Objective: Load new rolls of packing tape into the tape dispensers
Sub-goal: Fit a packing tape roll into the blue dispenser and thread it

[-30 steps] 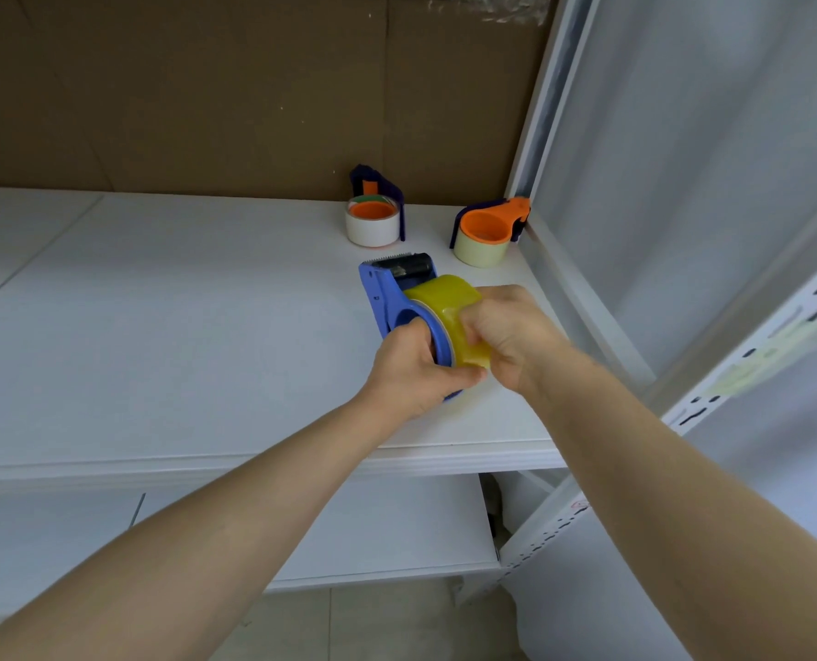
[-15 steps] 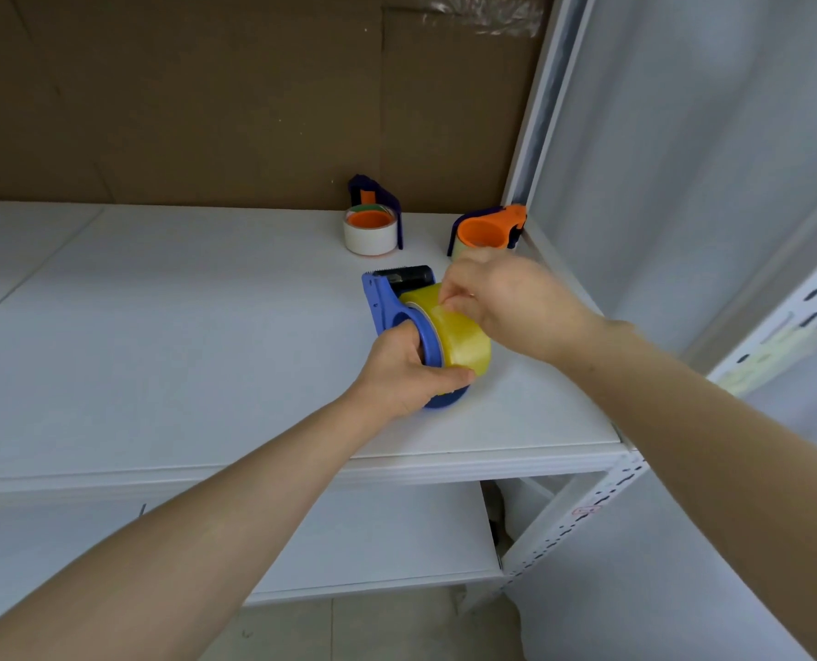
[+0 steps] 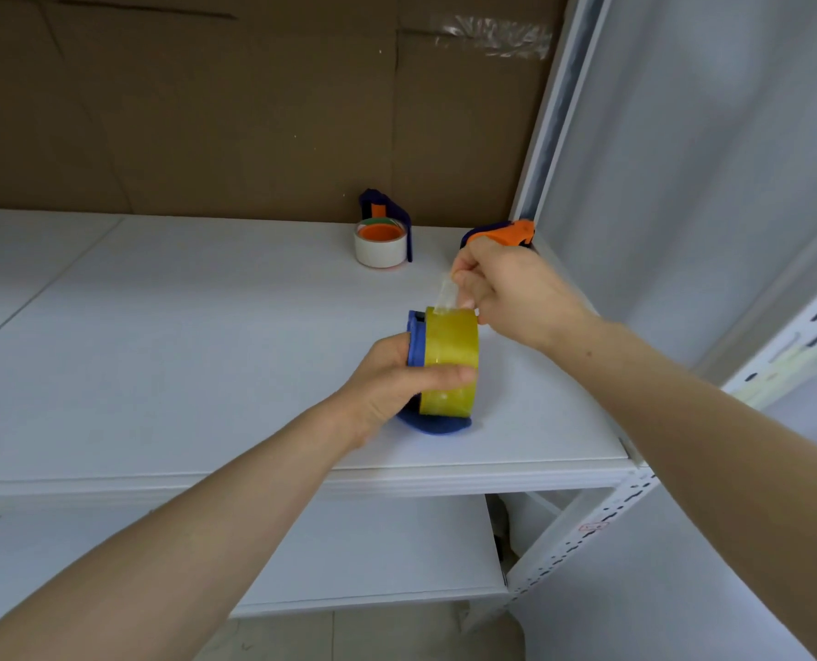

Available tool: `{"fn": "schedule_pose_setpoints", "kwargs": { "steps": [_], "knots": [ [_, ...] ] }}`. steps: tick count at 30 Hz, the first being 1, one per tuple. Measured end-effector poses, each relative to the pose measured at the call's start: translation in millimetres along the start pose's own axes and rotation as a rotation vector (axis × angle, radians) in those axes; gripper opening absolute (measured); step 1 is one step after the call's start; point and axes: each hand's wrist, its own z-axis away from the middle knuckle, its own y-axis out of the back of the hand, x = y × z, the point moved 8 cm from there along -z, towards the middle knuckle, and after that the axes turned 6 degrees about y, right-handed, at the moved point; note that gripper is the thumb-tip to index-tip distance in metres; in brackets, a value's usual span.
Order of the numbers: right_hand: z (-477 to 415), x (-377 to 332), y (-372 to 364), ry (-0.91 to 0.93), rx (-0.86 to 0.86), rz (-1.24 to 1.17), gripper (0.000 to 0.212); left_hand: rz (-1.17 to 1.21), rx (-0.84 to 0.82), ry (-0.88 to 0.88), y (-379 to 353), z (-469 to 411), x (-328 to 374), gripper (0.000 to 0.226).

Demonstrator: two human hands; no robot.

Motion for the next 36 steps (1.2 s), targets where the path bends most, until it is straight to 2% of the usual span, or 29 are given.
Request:
{"fn": "schedule_pose_setpoints", "kwargs": {
  "steps": [3, 5, 8, 11, 15, 17, 21, 24, 26, 30, 36],
  "knots": [
    [-1, -9, 4, 0.024, 0.066, 0.183, 0.017, -0.061, 0.000, -0.022, -4, 4, 0, 0.033],
    [0, -12, 16, 0.035, 0.162, 0.210, 0.017, -0.064, 0.049, -0.039, 1, 5, 3, 0.025],
    [-1, -6, 26, 0.019, 0.198, 0.066, 0.013, -0.069, 0.056, -0.055, 2, 7, 8, 0.003],
    [0, 2, 29, -0.045, 0.199, -0.044, 0.013, -0.082, 0.067, -0.046, 3, 9, 8, 0.012],
    [4, 13, 27, -0.195, 0.200, -0.311, 0.014, -0.128, -0.054, -0.016, 1, 13, 2, 0.026],
    [6, 14, 28, -0.212, 0.218, -0.319, 0.019, -0.140, -0.067, -0.017, 1, 16, 1, 0.029],
    [4, 11, 45, -0.170, 0.355, -0.302, 0.015, -0.112, -0.001, -0.042, 4, 19, 4, 0.007],
    [-1, 10, 51, -0.174, 0.330, -0.309, 0.014, -0.110, 0.049, -0.046, 8, 20, 4, 0.019],
    [-1, 16, 48, -0.221, 0.289, -0.337, 0.015, -0.118, 0.019, -0.035, 8, 21, 3, 0.027],
    [3, 26, 45, -0.293, 0.288, -0.403, 0.014, -0.090, -0.062, -0.005, 7, 23, -1, 0.024],
    [5, 20, 58, -0.246, 0.377, -0.363, 0.013, -0.067, 0.009, -0.041, 8, 24, 5, 0.018]
  ]
}}
